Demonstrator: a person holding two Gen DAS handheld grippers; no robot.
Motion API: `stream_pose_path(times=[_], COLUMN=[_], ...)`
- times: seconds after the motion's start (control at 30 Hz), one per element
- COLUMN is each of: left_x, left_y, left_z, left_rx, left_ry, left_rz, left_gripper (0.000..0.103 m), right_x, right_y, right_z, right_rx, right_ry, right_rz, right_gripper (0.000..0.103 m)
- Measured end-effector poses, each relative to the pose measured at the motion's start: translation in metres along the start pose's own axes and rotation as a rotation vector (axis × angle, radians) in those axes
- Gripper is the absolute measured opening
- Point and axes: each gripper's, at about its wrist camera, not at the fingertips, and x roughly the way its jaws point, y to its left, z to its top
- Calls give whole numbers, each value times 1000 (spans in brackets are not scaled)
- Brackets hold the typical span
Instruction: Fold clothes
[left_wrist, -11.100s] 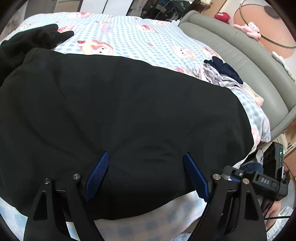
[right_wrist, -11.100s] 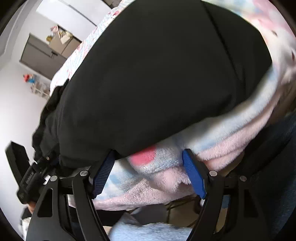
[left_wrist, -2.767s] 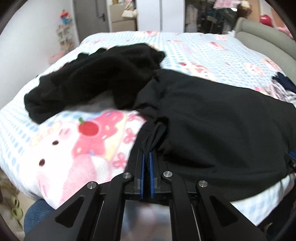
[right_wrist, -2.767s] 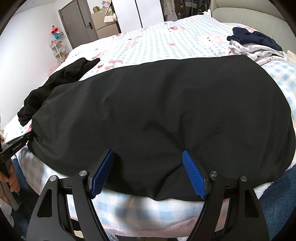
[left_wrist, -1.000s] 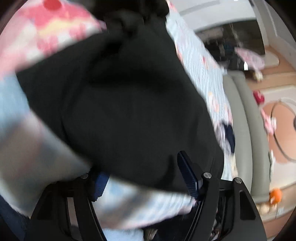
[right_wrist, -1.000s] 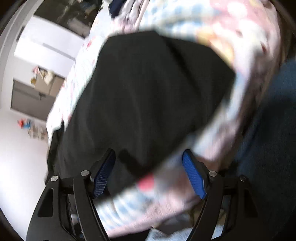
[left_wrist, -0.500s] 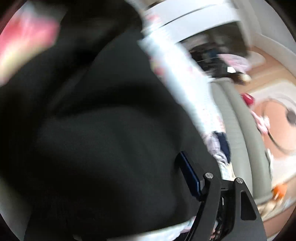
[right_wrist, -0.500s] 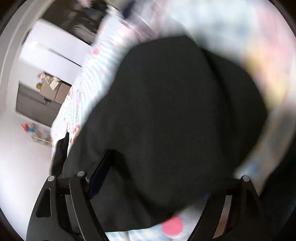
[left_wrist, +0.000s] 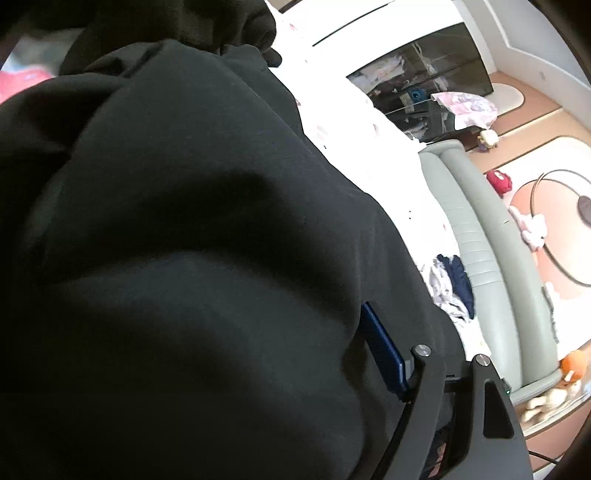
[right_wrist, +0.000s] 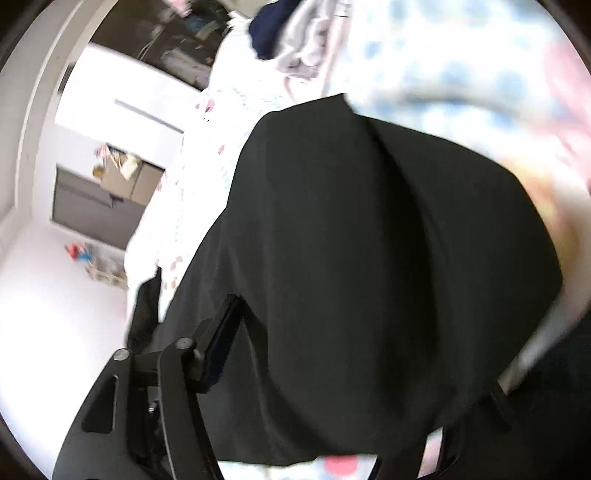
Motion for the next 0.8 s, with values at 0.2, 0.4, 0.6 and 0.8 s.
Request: stream_pose_path(times=[0.2,0.4,0.6,0.8], left_x=[2,-21,-41,-38], left_y=[-11,-100,-195,-301], left_z=[19,17,13,23], left_rx=[63,352,612,792], left_ry=[19,-69,-150,-214], left_rz=[125,218,253,195], left_gripper=[60,28,23,23], right_x=[29,-18,-59,-114], right_y=[15,65,96,117], right_z=[2,-2,39,124], right_rx=[-89,-276,-270,-323], right_ry=[-11,-152,-197,-301], right_rz=[-48,5,106,174], right_gripper=[56,25,21,21])
